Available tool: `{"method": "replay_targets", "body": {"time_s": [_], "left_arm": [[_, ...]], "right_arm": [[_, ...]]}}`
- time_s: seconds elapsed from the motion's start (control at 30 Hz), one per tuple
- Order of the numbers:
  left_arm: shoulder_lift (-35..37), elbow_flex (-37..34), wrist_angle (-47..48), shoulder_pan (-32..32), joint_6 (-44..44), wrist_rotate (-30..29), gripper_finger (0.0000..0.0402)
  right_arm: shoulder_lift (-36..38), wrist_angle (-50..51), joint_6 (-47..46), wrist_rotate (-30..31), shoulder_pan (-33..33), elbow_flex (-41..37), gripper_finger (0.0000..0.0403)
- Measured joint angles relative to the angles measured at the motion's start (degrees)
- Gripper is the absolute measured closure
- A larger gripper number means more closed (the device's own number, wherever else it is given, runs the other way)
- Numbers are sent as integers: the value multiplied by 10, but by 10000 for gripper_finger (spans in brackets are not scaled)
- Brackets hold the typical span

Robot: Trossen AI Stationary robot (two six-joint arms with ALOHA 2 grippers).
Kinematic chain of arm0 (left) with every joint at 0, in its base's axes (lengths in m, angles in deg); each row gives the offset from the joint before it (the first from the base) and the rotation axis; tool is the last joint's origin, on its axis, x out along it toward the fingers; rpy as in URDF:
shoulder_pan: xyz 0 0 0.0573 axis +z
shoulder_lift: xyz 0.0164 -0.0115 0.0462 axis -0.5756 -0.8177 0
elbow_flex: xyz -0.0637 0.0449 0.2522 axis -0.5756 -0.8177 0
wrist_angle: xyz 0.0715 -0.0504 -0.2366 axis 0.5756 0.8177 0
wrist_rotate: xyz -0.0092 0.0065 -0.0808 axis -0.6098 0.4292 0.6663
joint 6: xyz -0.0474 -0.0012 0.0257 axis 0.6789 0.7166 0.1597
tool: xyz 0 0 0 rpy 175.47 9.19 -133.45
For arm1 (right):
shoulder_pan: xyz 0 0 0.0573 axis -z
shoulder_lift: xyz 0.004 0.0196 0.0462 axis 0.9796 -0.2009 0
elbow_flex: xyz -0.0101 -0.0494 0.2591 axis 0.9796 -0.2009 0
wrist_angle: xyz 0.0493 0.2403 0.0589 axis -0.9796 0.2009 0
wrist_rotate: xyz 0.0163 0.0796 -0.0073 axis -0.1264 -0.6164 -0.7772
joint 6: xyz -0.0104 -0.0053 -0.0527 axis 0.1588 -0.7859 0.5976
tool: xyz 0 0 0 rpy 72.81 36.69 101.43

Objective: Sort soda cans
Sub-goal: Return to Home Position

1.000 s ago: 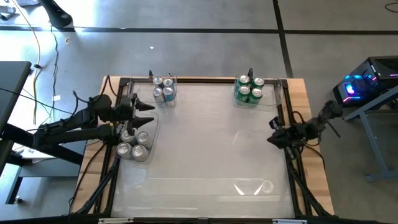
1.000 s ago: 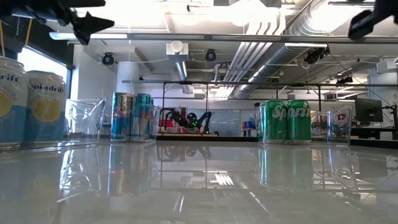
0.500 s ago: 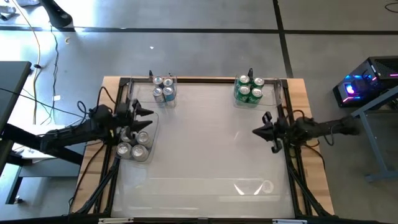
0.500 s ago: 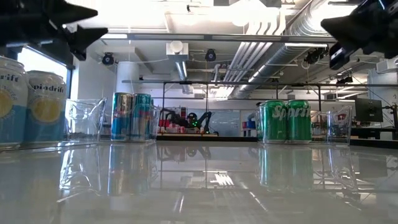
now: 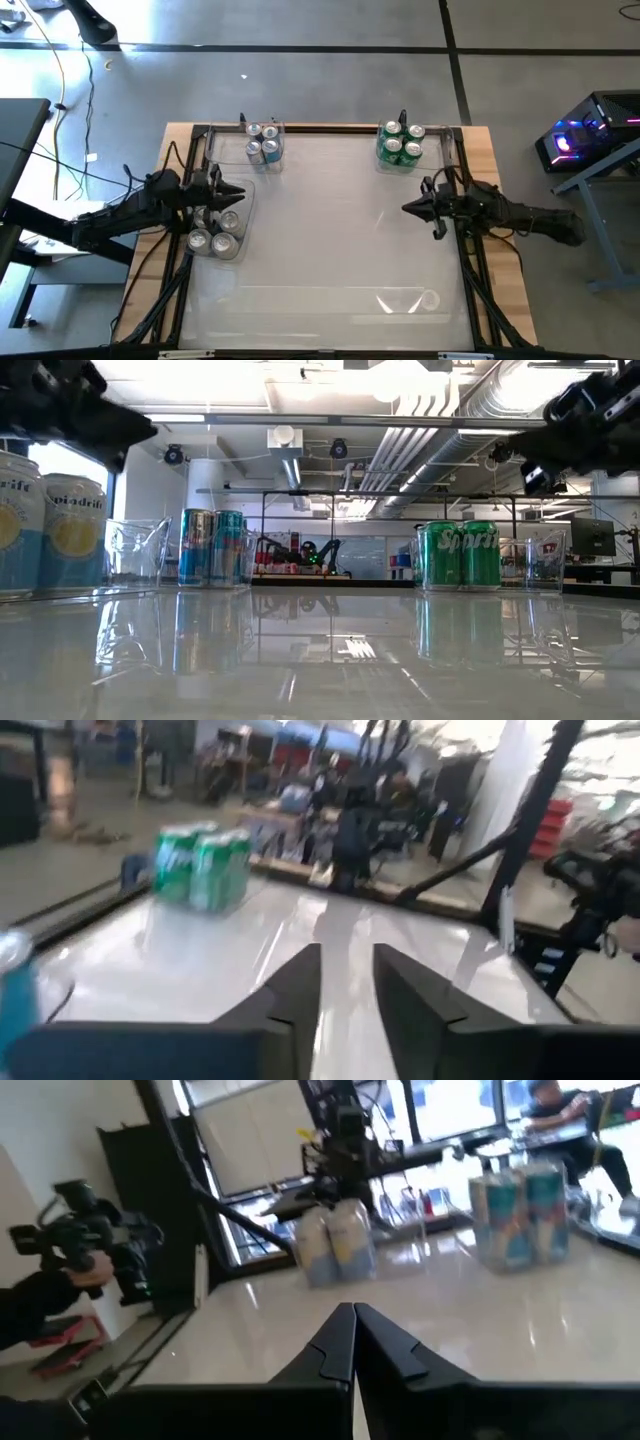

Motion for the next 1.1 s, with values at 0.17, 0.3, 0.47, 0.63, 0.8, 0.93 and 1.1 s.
{"method": "replay_targets", "body": {"time_s": [0.17,0.3,0.47,0.63,0.8,0.93,1.1], "left_arm": [[0,-3,22,2,0,-1,378],[0,-29,-26,2,8,-9,396],[0,-90,-185,-13,34,-10,398],[-2,-93,-200,-59,12,-58,401],[-2,-93,-174,-100,-29,-84,401],[-2,-93,-136,-111,-45,-85,401],[-11,-93,-111,-111,-85,-105,401]], "right_arm": [[29,37,2,-9,6,0,403],[41,27,5,-13,6,-3,403],[40,23,-1,-18,6,-3,403],[40,-8,-3,-19,-1,-3,403],[40,-25,22,13,-19,-3,403],[38,10,18,38,-22,-3,403],[32,41,-4,77,-22,-3,403]]}}
